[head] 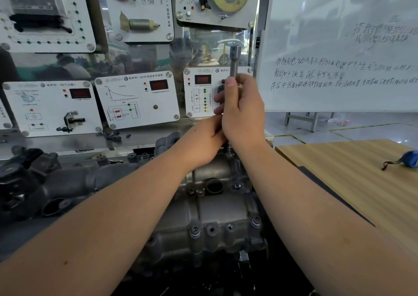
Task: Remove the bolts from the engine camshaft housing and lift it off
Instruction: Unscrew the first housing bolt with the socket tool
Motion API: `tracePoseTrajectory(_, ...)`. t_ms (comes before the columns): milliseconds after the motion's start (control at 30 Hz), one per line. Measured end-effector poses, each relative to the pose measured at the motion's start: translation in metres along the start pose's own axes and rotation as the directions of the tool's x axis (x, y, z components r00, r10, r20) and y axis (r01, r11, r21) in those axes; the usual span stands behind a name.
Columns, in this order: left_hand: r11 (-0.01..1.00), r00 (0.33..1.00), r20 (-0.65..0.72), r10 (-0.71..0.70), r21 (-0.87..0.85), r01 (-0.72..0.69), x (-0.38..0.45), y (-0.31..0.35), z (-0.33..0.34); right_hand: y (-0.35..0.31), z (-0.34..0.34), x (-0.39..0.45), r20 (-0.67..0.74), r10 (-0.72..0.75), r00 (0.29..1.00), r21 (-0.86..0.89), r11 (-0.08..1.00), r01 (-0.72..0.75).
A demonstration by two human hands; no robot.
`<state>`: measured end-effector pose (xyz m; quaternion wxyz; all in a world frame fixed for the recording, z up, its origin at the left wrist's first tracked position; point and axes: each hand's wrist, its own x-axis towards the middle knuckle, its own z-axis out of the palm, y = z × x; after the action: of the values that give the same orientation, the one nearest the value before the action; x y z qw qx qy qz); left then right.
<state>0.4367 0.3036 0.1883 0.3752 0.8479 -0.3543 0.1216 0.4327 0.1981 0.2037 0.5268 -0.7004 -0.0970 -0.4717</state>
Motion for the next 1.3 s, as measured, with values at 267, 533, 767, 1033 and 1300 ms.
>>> tracePoseTrajectory(267, 0.999, 0.999, -0.028, -0.023, -0.034, 0.022, 0.004, -0.001, 0.002, 0.003, 0.003, 0.000, -0.014, -0.063, 0.998, -0.075, 0.995, 0.061)
tracePoseTrajectory(533, 0.997, 0.998, -0.030, -0.058, -0.055, 0.056, 0.005, 0.000, 0.003, 0.002, 0.003, 0.001, -0.003, -0.021, 1.000, -0.090, 0.996, 0.020)
tracePoseTrajectory(767, 0.996, 0.996, -0.027, -0.081, 0.027, 0.082, 0.008, -0.009, 0.003, 0.003, 0.004, -0.002, 0.061, -0.030, 0.998, -0.155, 0.987, 0.040)
tracePoseTrajectory(1033, 0.998, 0.997, -0.056, -0.054, 0.027, 0.055, 0.003, 0.001, 0.002, 0.006, 0.006, 0.000, 0.009, 0.035, 0.999, -0.090, 0.995, -0.034)
tracePoseTrajectory(1300, 0.998, 0.997, -0.048, -0.052, -0.031, 0.050, -0.001, 0.003, -0.002, 0.003, 0.003, -0.005, 0.026, 0.013, 1.000, -0.007, 1.000, -0.013)
